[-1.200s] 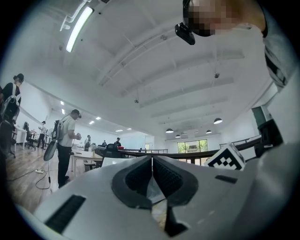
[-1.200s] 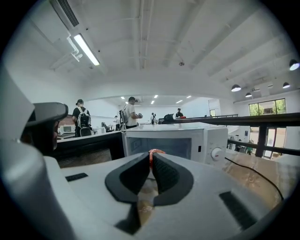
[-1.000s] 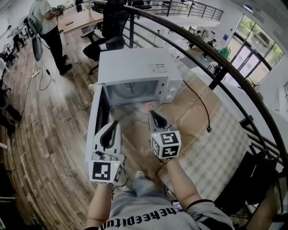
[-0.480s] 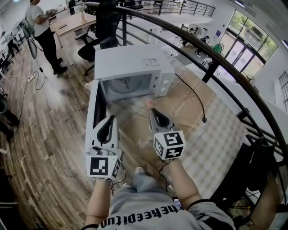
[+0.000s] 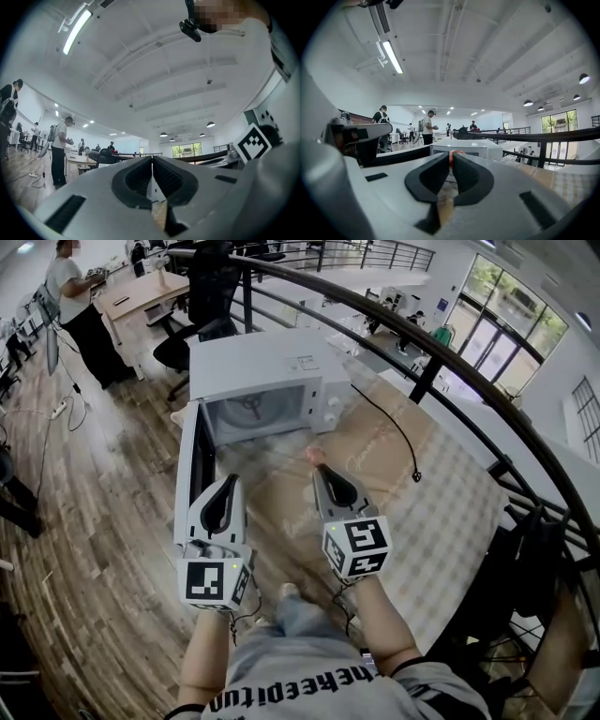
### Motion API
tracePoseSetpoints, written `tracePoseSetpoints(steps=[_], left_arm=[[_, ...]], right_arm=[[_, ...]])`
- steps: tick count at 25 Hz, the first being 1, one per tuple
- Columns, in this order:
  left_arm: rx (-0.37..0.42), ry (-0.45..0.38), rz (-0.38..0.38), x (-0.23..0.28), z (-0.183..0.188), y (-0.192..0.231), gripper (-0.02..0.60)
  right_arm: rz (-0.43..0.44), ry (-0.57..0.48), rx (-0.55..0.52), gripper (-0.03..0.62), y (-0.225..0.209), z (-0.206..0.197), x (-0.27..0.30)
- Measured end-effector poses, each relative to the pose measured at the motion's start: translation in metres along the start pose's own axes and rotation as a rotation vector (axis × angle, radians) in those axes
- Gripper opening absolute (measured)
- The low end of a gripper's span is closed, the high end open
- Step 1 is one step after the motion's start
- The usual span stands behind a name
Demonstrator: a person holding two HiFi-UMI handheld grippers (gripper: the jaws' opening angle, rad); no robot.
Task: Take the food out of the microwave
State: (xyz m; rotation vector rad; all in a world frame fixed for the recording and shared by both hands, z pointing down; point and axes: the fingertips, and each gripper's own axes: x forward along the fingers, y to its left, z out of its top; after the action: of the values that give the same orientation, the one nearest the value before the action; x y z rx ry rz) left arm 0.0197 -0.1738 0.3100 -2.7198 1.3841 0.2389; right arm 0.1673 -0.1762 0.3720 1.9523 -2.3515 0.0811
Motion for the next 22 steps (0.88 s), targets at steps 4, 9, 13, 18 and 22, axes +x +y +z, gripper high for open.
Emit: tracePoseSetpoints(steps=[4,9,13,18,22], left_arm=[[0.003,-0.009,-0.015,-0.006,0.000,-0.004,0.011],[0.000,-0.011,-0.021,-0.012,0.001,-0.006,0.011],[0.000,-0.008,-0.027,-0.015,0.001,-0.006,0.011],[0.008,-0.019,-0.037,-0.019,-0.001,-0.006,0.011],[0.009,-0.018,-0.038,-0.022,0.000,-0.005,0.011]], right_arm=[[-0.014,-0.022,-0.003,0.025,0.001,0.008,-0.017],[-0.032,-0.048,-0.009,0.025,0.002,0.018,-0.036],[-0.052,-0.065,-0.009,0.025,0.001,0.022,-0.048],[-0.073,-0.081,-0.012,0.025,-0.001,0.028,-0.061],[-0.085,-0.092,-0.022,0.026,0.000,0.031,-0.067]])
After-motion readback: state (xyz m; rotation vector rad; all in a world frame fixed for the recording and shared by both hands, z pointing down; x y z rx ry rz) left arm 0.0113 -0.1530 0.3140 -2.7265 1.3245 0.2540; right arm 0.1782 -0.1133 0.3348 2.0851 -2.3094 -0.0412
